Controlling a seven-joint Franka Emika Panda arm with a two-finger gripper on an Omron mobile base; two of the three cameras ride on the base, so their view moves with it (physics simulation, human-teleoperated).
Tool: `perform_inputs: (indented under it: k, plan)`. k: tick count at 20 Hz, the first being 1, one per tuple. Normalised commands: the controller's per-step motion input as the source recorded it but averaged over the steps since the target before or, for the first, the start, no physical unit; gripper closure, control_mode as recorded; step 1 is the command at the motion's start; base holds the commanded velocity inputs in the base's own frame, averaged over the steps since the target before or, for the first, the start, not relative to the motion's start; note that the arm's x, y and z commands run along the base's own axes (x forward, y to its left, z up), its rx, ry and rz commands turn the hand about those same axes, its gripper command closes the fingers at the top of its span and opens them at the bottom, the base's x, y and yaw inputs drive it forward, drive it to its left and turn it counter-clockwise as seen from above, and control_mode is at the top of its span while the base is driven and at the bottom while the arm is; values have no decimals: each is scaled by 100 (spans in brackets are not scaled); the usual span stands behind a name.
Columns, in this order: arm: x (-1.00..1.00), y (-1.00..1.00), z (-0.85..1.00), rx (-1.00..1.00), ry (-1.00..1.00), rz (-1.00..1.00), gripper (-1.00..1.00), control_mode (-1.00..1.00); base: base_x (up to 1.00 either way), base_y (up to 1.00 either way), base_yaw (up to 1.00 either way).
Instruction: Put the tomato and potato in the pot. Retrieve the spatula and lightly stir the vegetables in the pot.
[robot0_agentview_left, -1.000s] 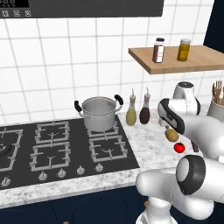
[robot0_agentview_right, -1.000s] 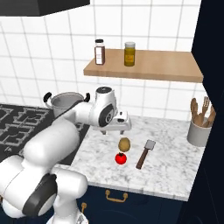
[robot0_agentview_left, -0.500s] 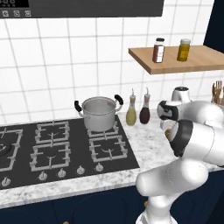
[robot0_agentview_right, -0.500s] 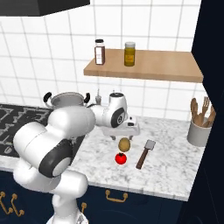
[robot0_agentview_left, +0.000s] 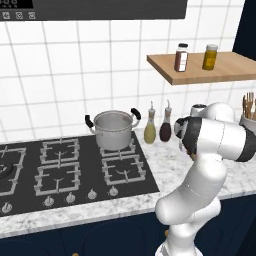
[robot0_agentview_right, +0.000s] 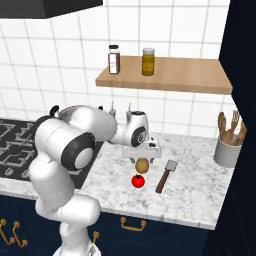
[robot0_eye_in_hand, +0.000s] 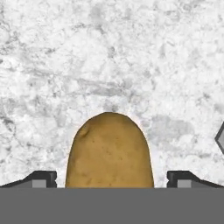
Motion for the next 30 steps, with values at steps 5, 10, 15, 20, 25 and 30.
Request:
perform_inputs:
  k: [5, 10, 15, 20, 25, 30]
  plan:
    - [2, 0, -46, 0, 6, 0, -100, -100, 0, 0, 0]
    - [0, 0, -35, 0, 2, 0, 100, -100, 0, 0, 0]
    - [-36, 0, 21, 1, -8, 0, 100, -100, 0, 0, 0]
    - [-65, 23, 95, 4, -19, 0, 100, -100, 0, 0, 0]
    - [-59, 87, 72, 0, -6, 0, 100, -100, 0, 0, 0]
    - [-26, 100, 55, 0, 0, 1, 100, -100, 0, 0, 0]
